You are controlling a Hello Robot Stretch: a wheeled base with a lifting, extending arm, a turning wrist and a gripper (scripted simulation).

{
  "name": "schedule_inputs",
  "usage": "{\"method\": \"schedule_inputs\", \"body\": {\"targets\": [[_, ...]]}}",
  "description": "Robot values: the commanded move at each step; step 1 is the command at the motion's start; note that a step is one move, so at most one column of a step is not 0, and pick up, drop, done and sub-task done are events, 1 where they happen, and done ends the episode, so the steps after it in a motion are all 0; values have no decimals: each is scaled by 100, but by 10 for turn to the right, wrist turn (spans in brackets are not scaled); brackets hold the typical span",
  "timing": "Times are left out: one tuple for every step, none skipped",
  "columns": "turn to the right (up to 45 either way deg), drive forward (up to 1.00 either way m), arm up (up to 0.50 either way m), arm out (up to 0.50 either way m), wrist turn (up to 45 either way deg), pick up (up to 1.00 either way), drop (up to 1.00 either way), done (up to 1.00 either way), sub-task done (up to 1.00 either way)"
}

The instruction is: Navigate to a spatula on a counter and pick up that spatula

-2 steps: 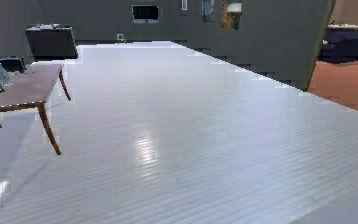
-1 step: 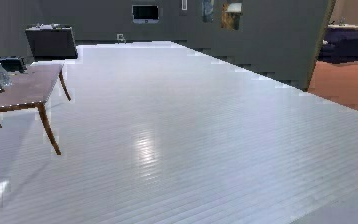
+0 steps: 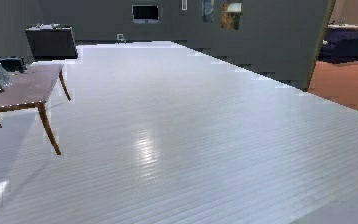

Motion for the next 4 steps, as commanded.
{"method": "schedule_inputs", "body": {"targets": [[0, 0, 0, 0, 450, 0, 0, 0, 0], [0, 0, 0, 0, 450, 0, 0, 0, 0], [0, 0, 0, 0, 180, 0, 0, 0, 0], [0, 0, -30, 0, 0, 0, 0, 0, 0]]}}
